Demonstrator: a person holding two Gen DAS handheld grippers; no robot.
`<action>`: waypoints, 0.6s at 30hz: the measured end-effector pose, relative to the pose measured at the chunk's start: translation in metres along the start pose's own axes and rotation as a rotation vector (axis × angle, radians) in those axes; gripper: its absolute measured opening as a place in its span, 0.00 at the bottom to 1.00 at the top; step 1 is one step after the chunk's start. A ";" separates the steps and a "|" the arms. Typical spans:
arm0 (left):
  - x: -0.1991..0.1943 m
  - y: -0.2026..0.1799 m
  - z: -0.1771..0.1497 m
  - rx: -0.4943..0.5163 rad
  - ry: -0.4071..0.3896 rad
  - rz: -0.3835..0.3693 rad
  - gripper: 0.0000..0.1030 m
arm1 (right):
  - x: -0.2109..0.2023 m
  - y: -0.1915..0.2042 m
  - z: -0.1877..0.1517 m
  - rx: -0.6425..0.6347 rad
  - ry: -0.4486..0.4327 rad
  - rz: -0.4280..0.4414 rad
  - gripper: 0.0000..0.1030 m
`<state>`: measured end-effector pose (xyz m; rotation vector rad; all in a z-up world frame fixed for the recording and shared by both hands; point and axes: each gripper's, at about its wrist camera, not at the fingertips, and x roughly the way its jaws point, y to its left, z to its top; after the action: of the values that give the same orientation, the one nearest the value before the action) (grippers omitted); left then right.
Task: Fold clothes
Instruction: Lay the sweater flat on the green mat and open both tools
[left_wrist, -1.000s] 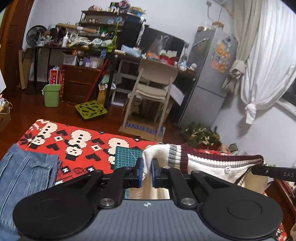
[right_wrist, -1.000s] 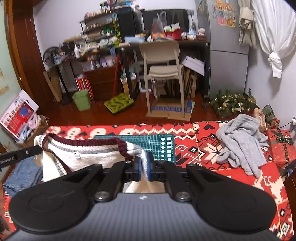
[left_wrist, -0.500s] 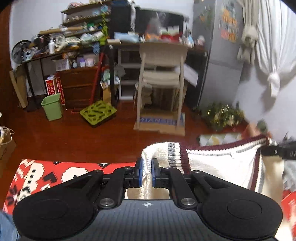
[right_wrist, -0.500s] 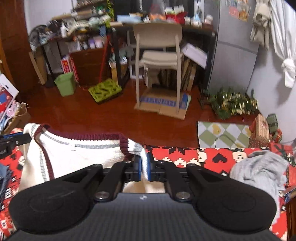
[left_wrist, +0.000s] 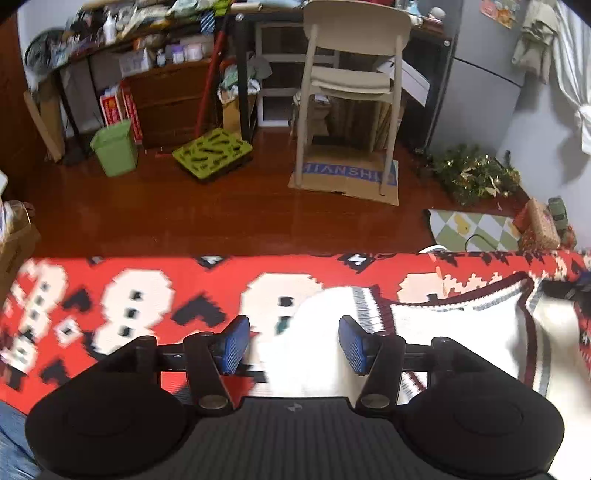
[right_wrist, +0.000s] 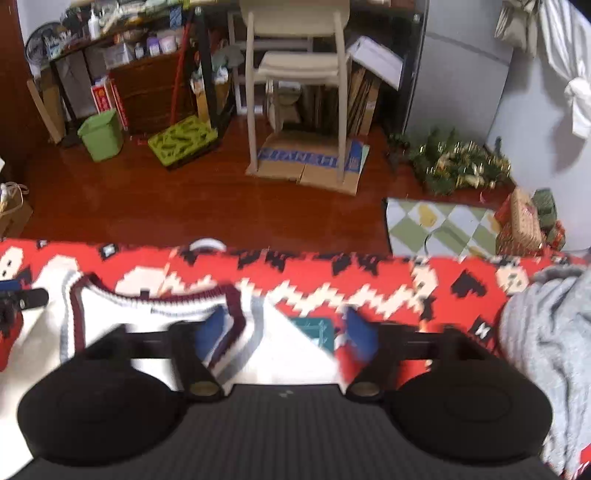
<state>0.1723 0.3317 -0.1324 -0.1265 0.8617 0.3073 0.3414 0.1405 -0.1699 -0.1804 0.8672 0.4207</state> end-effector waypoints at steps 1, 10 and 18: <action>-0.006 0.003 0.000 0.005 -0.004 0.000 0.52 | -0.010 -0.002 -0.002 -0.009 -0.024 0.010 0.91; -0.086 0.024 -0.041 -0.034 -0.076 -0.091 0.65 | -0.103 -0.007 -0.028 -0.081 -0.114 0.115 0.99; -0.142 0.004 -0.116 0.006 -0.123 -0.072 0.67 | -0.182 0.011 -0.110 -0.160 -0.155 0.157 0.99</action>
<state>0.0005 0.2779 -0.0988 -0.1312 0.7346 0.2429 0.1557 0.0635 -0.0996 -0.2245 0.6972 0.6432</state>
